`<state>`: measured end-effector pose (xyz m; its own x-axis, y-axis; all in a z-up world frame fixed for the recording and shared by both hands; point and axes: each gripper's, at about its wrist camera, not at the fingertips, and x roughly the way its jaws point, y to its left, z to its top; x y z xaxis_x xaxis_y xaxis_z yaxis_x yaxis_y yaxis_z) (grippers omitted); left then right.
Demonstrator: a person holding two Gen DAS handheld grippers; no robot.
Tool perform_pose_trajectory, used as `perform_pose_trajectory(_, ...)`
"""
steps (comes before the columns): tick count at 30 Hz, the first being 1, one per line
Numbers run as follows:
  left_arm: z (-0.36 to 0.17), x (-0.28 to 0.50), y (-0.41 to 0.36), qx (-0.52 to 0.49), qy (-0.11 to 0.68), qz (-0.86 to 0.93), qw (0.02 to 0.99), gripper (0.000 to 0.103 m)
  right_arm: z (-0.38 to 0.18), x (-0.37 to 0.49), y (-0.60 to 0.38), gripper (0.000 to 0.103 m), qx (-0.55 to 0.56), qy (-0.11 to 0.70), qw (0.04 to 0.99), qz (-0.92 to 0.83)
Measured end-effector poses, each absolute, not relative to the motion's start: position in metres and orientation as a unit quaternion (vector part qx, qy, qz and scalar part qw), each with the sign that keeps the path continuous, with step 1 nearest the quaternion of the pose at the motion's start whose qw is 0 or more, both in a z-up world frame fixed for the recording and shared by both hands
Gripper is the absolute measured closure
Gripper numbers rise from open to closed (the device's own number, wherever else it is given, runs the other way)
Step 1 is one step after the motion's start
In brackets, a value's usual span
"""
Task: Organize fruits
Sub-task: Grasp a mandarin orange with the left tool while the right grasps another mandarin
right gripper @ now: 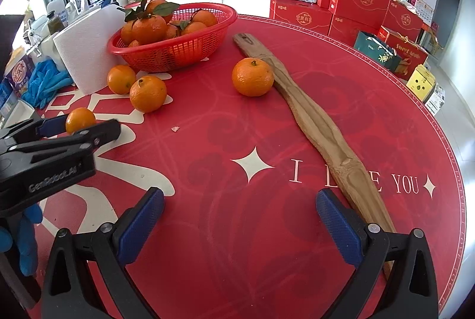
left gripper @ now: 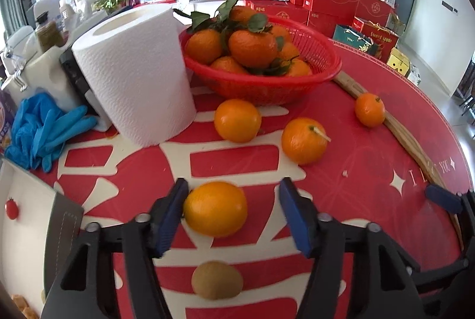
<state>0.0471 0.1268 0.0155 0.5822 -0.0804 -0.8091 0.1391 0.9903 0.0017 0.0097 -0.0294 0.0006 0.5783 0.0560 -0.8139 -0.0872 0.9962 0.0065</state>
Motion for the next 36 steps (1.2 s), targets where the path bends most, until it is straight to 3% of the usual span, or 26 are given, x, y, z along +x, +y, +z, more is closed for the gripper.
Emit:
perform_pose_trajectory(1,0.016,0.049,0.124,0.034,0.45,-0.063,0.89,0.062,0.001,0.01,-0.029,0.0,-0.017,0.457,0.888,0.04)
perform_pose_trajectory(16,0.015,-0.052,0.179,0.011,0.46,-0.002,0.888,0.062,0.002,0.009,-0.012,0.0,-0.03,0.461,0.885,0.063)
perform_pose_trajectory(27,0.014,-0.069,0.187,0.007,0.448,0.003,0.894,0.061,0.002,0.068,0.063,0.0,-0.064,0.454,0.878,0.136)
perform_pose_trajectory(29,0.016,-0.072,0.193,-0.005,0.451,-0.003,0.892,0.061,0.003,0.072,0.069,0.011,-0.067,0.445,0.883,0.133)
perform_pose_trajectory(31,0.022,-0.079,0.201,-0.017,0.443,-0.005,0.896,0.061,0.006,0.073,0.07,0.038,-0.066,0.438,0.887,0.133)
perform_pose_trajectory(32,0.026,-0.084,0.204,-0.021,0.439,-0.006,0.898,0.061,0.007,0.073,0.069,0.046,-0.066,0.435,0.888,0.133)
perform_pose_trajectory(33,0.032,-0.091,0.208,-0.024,0.432,-0.011,0.902,0.061,0.009,0.073,0.066,0.067,-0.06,0.435,0.888,0.137)
perform_pose_trajectory(36,0.052,-0.12,0.216,-0.027,0.4,-0.047,0.915,0.06,0.011,0.062,0.049,0.067,-0.023,0.444,0.884,0.148)
